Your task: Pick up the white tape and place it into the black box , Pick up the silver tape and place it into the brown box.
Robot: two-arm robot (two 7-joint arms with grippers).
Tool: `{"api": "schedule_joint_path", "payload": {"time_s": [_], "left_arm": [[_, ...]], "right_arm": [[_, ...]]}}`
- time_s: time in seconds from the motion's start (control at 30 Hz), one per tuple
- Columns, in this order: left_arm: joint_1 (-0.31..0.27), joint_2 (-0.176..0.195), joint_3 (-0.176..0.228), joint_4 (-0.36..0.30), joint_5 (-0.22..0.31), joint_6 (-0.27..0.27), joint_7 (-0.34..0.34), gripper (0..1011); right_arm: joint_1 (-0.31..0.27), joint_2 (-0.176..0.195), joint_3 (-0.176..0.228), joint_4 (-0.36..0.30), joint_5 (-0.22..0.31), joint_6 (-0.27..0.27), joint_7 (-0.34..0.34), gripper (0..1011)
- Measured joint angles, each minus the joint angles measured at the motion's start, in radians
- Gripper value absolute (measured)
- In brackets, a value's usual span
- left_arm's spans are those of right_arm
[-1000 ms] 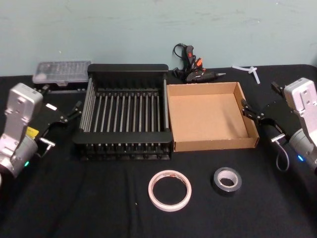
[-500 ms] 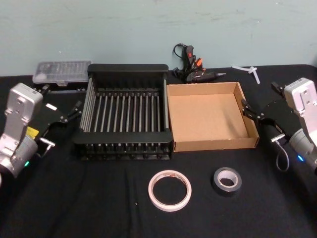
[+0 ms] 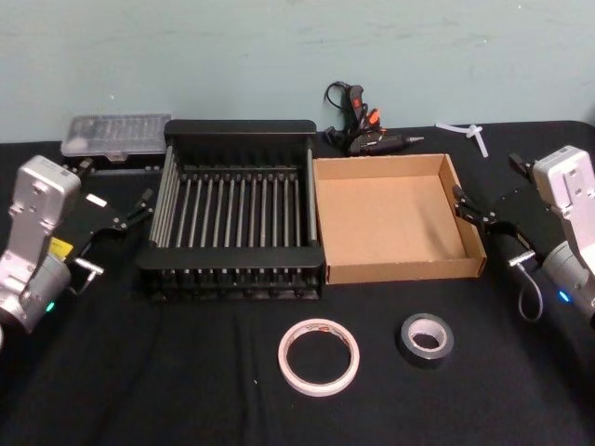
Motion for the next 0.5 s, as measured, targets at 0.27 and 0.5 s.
{"api": "schedule_joint_path", "payload": {"time_s": [0.27,0.5], "left_arm": [[0.0,0.0,0.0,0.0,0.0,0.0,0.0,1001],[0.0,0.0,0.0,0.0,0.0,0.0,0.0,1001]], "right_arm": [[0.0,0.0,0.0,0.0,0.0,0.0,0.0,1002],[0.0,0.0,0.0,0.0,0.0,0.0,0.0,1002]]}}
